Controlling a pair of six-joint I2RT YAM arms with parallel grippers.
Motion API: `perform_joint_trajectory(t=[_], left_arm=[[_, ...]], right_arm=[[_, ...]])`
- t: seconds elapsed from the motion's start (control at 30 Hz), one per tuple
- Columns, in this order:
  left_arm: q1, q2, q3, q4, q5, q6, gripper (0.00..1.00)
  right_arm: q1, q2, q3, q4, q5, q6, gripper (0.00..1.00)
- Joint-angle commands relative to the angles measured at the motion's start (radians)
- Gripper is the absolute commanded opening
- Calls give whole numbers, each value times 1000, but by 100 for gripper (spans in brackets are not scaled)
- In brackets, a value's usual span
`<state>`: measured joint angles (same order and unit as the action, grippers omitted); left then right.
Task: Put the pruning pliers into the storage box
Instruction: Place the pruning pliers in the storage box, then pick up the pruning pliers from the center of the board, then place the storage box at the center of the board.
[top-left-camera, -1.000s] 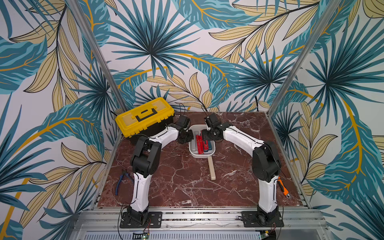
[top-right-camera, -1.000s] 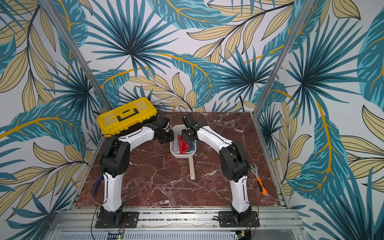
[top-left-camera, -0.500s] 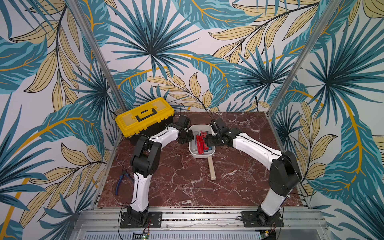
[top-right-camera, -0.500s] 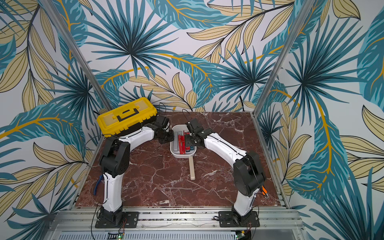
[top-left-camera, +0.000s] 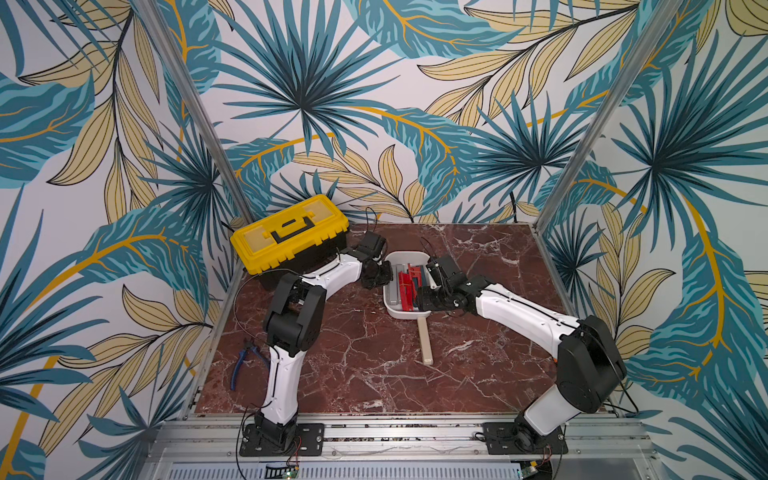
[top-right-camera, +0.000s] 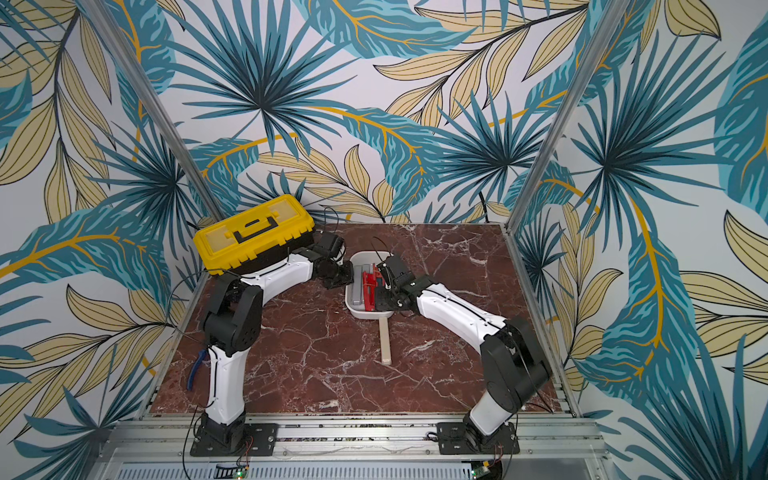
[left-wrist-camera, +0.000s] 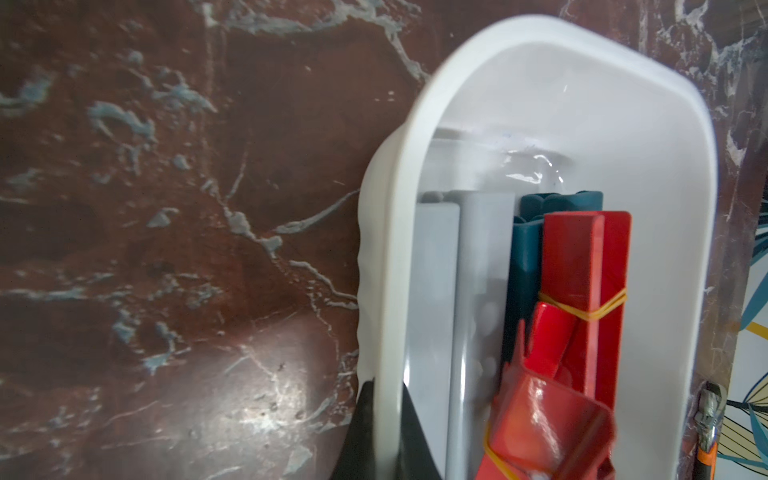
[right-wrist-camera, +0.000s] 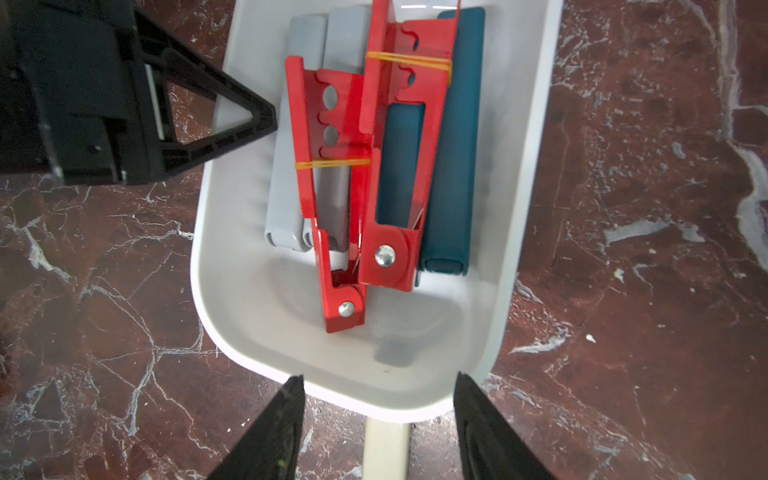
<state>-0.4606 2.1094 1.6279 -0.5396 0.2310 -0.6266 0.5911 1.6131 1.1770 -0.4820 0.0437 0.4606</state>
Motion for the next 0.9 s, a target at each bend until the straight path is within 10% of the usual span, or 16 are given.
perform_joint_trajectory(t=[0.0, 0.87], left_arm=[[-13, -36, 72, 87, 49, -31, 2], [-28, 32, 104, 113, 4, -65, 2]], right_arm=[[21, -48, -43, 2, 12, 28, 60], [303, 8, -330, 131, 286, 306, 60]])
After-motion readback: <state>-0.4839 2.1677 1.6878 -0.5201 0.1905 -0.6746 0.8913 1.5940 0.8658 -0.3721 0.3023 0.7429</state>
